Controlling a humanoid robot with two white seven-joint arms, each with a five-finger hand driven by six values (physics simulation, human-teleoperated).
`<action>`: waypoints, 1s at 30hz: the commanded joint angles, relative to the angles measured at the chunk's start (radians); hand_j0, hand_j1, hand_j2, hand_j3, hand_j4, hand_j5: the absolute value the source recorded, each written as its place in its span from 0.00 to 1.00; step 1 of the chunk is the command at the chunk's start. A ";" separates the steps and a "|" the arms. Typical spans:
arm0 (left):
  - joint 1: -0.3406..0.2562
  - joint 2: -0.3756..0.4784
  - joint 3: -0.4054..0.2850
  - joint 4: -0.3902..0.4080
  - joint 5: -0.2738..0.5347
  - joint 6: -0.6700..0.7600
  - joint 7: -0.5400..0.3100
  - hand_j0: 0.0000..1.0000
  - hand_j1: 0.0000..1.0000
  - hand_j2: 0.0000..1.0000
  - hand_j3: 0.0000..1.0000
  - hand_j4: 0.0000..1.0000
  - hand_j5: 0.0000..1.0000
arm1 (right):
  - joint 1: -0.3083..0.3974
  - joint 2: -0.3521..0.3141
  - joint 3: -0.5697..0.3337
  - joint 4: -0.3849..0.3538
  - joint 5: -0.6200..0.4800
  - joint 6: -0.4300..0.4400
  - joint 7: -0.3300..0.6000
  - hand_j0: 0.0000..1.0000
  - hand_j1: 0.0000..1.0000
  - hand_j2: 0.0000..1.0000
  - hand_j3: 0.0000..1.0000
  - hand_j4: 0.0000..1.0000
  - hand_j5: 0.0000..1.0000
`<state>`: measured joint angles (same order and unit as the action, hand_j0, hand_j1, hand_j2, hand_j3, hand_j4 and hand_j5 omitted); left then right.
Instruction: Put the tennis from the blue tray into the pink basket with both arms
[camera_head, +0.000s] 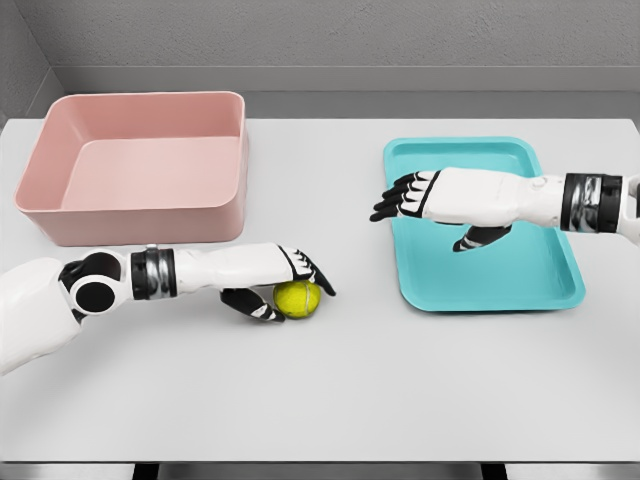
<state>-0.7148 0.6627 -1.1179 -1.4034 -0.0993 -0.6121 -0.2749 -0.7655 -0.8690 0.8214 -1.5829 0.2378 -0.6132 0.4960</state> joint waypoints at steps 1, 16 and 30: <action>0.000 0.000 0.000 0.000 0.007 0.001 0.000 0.72 0.72 0.72 0.72 0.72 0.72 | 0.002 -0.001 -0.001 0.000 -0.006 0.002 0.000 1.00 1.00 1.00 1.00 1.00 1.00; -0.002 -0.005 -0.011 0.009 0.000 0.001 0.000 0.56 0.56 0.56 0.56 0.56 0.56 | 0.000 0.002 -0.001 0.000 -0.006 0.002 0.000 1.00 1.00 1.00 1.00 1.00 1.00; -0.067 0.006 0.016 -0.002 0.010 0.001 0.008 0.54 0.54 0.54 0.54 0.54 0.54 | 0.000 0.002 -0.001 0.000 -0.006 0.002 0.000 1.00 1.00 1.00 1.00 1.00 1.00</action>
<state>-0.7808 0.6670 -1.1078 -1.4044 -0.0974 -0.6123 -0.2672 -0.7655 -0.8658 0.8214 -1.5828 0.2379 -0.6132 0.4960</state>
